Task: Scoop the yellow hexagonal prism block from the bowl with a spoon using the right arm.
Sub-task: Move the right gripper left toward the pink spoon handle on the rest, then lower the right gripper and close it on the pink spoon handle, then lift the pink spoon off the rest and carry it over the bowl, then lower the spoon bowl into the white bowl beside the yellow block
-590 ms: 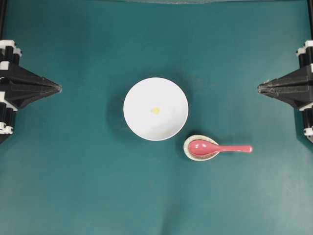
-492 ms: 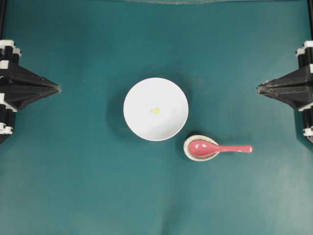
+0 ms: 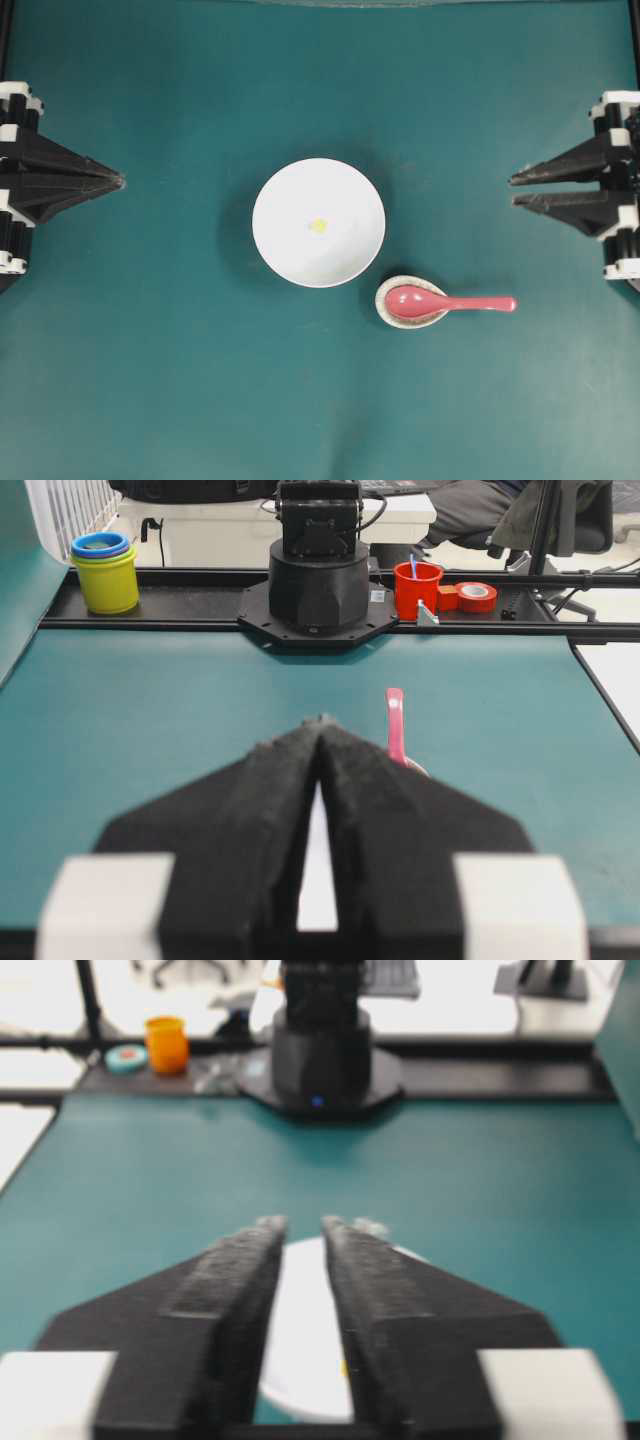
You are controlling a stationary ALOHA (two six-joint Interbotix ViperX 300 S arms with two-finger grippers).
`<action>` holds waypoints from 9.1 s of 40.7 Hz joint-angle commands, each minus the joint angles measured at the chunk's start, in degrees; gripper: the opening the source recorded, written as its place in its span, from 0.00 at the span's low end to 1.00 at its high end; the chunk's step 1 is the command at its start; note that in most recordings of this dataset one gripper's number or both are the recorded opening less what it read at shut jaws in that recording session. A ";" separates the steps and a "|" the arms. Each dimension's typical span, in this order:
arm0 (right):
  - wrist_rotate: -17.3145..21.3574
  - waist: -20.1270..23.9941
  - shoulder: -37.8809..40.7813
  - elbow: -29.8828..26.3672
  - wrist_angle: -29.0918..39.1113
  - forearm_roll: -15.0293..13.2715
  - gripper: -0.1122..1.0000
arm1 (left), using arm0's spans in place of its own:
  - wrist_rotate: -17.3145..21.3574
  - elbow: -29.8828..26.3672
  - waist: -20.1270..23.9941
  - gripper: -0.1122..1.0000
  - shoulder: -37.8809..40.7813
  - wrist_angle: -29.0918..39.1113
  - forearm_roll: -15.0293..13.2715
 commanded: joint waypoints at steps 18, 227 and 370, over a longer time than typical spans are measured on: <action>0.26 0.97 11.51 0.18 -0.35 3.60 0.56 | 0.18 -1.32 0.18 0.15 0.35 -0.18 0.26; 5.98 30.41 58.36 7.65 -46.05 29.97 0.44 | 0.09 -1.14 1.05 0.15 1.23 0.35 0.26; 3.69 -6.68 51.42 -50.80 68.38 10.63 0.31 | 0.09 -1.23 1.05 0.15 1.14 3.69 0.35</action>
